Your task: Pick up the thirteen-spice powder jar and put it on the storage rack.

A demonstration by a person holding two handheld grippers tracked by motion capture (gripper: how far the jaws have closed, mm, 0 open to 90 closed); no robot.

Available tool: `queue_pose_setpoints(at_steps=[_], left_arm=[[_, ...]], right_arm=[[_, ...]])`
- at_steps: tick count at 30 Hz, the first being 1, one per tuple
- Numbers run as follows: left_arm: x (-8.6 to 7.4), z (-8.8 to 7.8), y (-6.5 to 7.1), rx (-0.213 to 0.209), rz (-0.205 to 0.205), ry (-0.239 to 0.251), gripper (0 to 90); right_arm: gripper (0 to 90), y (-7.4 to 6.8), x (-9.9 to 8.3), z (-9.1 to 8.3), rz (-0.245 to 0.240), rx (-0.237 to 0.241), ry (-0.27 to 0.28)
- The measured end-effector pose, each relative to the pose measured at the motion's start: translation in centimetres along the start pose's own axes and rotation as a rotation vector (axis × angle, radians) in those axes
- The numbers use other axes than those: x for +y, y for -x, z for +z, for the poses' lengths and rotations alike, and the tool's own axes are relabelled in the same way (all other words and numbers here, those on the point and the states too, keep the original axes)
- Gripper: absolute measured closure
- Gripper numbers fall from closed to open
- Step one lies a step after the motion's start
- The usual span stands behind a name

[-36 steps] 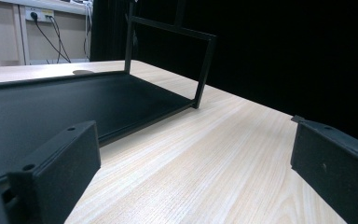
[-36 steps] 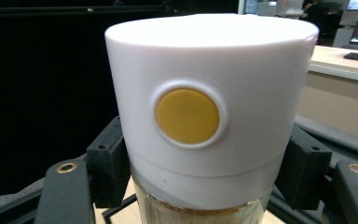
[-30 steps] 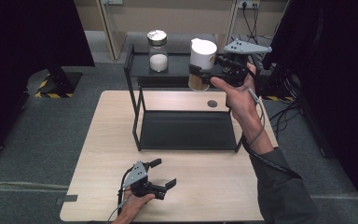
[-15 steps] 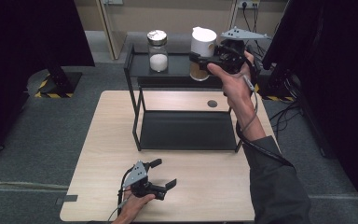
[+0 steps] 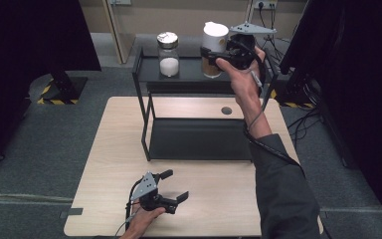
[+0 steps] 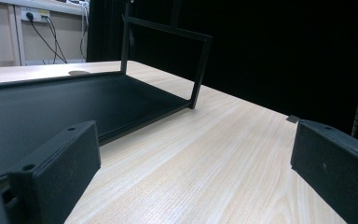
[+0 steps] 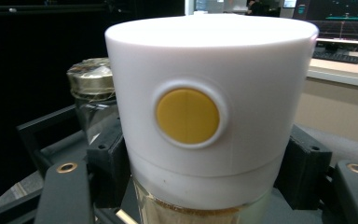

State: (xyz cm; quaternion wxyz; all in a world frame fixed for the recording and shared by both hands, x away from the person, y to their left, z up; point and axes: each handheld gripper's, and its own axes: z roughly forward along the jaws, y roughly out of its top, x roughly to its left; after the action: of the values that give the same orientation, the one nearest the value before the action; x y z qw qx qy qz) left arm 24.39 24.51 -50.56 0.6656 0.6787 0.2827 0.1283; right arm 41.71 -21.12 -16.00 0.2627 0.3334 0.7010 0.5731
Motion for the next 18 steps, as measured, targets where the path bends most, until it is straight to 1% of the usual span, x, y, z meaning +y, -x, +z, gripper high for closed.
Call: queue_pose_setpoints(at_steps=[8, 18], left_arm=[[0.0, 0.0, 0.0, 0.004, 0.0, 0.001, 0.9], [0.0, 0.0, 0.1, 0.005, 0.001, 0.001, 0.9]], right_arm=[[31.0, -0.1, 0.1, 1.2, -0.003, -0.03, -0.007], [31.0, 0.1, -0.6, 2.3, 0.012, -0.044, -0.01]])
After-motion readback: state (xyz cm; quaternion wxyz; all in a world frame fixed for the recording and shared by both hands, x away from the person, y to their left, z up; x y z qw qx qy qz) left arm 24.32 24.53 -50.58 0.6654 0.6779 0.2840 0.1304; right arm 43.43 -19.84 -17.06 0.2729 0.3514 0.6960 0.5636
